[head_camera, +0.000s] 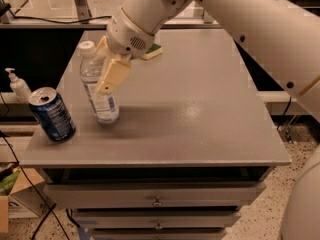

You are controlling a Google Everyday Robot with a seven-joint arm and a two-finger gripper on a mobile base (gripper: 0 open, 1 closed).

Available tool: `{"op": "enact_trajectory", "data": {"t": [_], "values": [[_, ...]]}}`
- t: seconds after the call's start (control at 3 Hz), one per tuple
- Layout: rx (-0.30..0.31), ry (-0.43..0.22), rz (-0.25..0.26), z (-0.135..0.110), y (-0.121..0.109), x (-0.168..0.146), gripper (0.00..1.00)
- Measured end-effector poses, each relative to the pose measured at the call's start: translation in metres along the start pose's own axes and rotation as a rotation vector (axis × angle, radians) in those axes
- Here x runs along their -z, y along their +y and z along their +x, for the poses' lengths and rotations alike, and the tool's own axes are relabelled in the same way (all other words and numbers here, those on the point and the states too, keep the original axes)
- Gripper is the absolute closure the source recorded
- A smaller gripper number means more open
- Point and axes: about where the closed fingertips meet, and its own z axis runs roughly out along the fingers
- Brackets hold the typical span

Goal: Move blue plastic bottle near pepsi can

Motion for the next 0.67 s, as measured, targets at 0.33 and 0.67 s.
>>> {"op": "enact_trajectory", "data": {"t": [0.33,0.67], "values": [[0.002,0.0,-0.002,-0.0011,-0.0001,-0.0015,0.0],[0.002,-0.001,-0.002,-0.0011,-0.0001,-0.0015,0.0]]}}
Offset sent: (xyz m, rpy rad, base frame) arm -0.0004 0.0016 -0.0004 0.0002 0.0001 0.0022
